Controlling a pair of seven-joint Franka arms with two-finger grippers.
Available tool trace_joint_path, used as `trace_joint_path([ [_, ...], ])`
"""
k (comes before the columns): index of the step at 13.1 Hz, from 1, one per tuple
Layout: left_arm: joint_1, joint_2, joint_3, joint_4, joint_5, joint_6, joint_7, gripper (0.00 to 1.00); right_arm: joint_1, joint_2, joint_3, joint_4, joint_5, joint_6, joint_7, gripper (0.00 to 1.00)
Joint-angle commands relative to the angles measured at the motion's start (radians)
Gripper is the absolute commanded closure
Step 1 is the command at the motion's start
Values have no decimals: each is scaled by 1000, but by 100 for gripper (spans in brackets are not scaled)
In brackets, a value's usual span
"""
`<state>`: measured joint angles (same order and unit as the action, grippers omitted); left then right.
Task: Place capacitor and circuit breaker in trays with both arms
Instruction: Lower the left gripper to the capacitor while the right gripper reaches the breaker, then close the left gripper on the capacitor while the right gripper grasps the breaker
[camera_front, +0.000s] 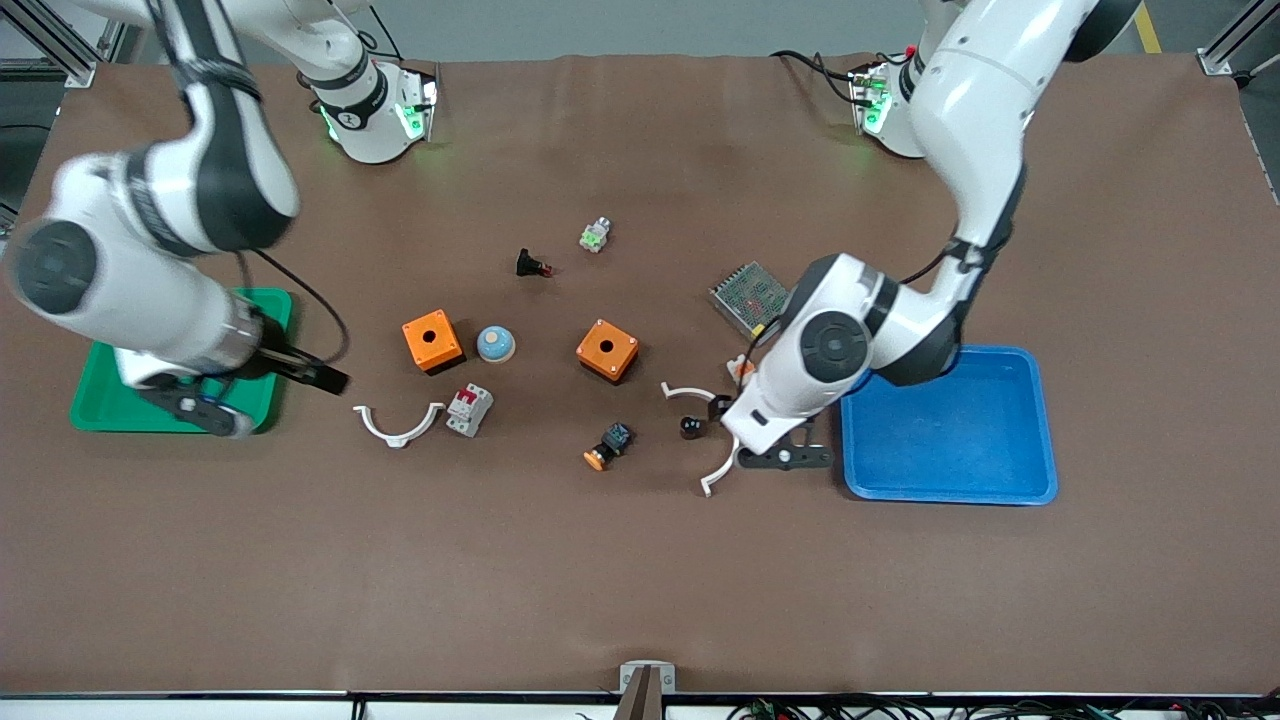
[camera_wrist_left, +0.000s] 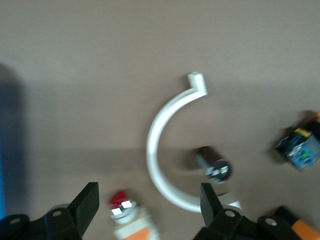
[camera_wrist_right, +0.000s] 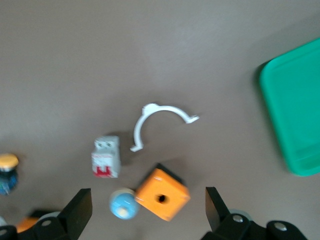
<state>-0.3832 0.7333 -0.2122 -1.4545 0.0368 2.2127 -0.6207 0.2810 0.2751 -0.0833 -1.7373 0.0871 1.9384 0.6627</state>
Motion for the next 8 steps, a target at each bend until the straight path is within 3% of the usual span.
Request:
trace_joint_path([
  [1, -100, 90, 53, 92, 20, 50, -129, 20, 102, 76, -9, -62, 16, 150, 194, 0],
  [2, -123, 106, 69, 92, 20, 71, -137, 30, 125, 113, -9, -61, 16, 183, 231, 0],
  [3, -131, 116, 79, 92, 20, 79, -136, 34, 141, 145, -9, -62, 16, 215, 239, 0],
  [8, -144, 163, 82, 92, 18, 150, -148, 35, 181, 303, -7, -67, 46, 343, 244, 1],
])
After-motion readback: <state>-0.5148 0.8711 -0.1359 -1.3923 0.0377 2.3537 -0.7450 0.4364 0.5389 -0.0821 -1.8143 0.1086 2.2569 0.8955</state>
